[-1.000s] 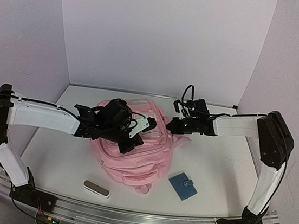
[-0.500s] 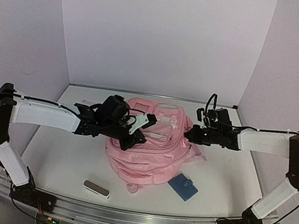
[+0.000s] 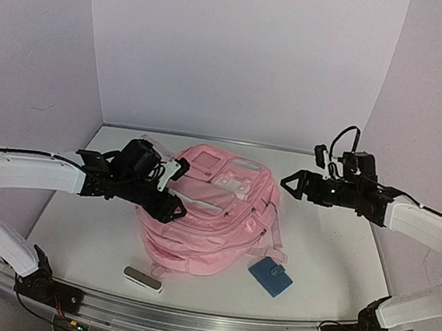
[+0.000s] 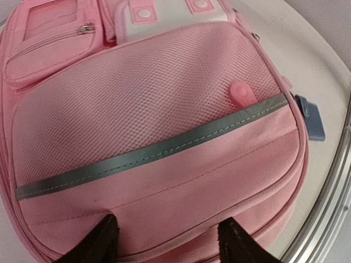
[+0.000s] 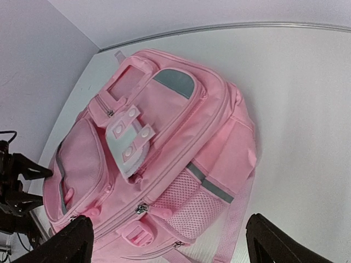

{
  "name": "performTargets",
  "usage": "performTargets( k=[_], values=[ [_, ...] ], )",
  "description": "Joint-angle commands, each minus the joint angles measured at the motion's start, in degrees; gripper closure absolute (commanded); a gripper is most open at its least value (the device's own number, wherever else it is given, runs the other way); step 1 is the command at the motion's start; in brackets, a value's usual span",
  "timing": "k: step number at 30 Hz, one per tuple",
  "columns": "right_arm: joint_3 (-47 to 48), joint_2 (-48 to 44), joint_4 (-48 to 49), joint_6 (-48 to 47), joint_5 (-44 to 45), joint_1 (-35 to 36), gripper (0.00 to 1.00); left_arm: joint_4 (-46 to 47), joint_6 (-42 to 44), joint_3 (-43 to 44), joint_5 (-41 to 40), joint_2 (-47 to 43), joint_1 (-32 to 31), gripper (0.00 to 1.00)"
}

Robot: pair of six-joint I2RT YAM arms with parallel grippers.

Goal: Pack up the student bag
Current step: Unzip the student bag at the center of the board.

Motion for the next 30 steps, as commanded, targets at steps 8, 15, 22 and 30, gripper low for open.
performTargets(
  k=[8,15,22,30],
  values=[
    [3.84,5.99,3.53,-3.45,-1.76,15.55,0.19,-2.55,-34.91,-6.1,3.13,-12.37,9.69,0.16],
    [6.04,12.8,7.49,-7.26,-7.06,18.5,0.2,-0.11,-41.52,-15.1,8.2,-20.37,17.76,0.19],
    [10.34,20.58,7.77,-9.08,-7.96,18.74,0.16,6.65,-46.17,-21.96,14.12,-21.04,21.1,0.25],
    [12.09,26.46,8.82,-8.91,-10.33,18.93,0.14,13.97,-48.35,-26.04,13.69,-18.61,21.9,0.26]
  ],
)
